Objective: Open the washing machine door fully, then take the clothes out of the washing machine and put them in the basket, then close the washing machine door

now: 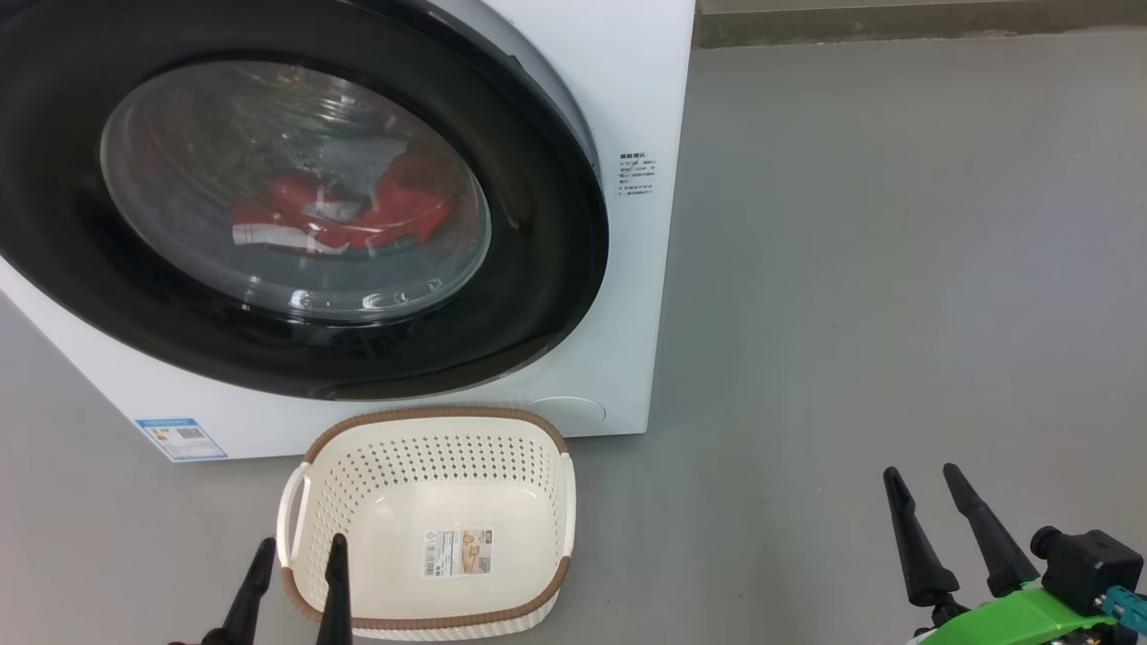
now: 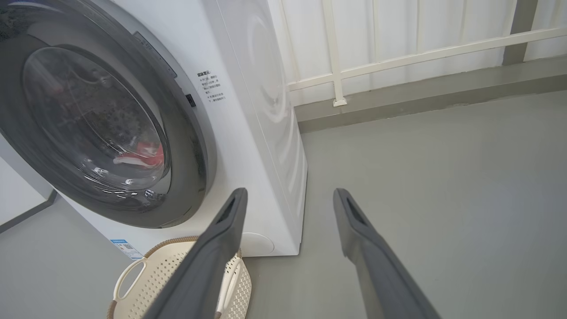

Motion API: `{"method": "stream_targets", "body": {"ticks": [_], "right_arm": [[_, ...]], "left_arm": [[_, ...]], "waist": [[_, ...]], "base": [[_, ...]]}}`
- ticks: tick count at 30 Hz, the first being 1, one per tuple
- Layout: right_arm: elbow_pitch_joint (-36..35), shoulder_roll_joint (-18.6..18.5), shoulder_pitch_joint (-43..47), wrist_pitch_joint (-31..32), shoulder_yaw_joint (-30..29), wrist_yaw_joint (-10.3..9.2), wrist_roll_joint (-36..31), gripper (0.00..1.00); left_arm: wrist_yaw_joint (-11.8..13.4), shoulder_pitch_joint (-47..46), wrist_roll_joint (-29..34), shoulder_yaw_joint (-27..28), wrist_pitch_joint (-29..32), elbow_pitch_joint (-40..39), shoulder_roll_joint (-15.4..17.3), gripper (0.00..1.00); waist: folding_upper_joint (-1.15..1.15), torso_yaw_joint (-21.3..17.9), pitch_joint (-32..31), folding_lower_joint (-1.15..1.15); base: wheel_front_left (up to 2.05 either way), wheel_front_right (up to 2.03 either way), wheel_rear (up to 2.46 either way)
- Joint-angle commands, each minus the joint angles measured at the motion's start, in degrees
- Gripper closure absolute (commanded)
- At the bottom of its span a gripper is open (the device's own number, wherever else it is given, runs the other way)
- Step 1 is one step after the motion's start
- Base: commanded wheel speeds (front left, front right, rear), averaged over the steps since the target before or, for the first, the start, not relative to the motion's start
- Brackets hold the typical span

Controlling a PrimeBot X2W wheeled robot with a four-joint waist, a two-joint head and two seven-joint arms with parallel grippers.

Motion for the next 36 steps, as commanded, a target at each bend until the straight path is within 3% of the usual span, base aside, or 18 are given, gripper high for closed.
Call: {"method": "stream_targets", "body": {"ticks": [1,36], "right_arm": [[-1.8,-0.8,-0.6,-0.9,0.7,-0.05,-1.4,0.0],[-2.9,1.1,2.6,-1.4,-1.4,-0.05,-2.8,0.0]], "left_arm": [[-0.4,-0.7,1.7,1.9,-0.8,-1.2,0.7,0.0],[-1.8,-0.4,1.6,2.4,-1.4,0.5,0.7,0.0]], "waist": [[0.0,0.0,0.0,0.0],[0.0,0.4,-0.8,0.0]], "base": [[0.0,0.0,0.0],[0.0,0.0,0.0]]}}
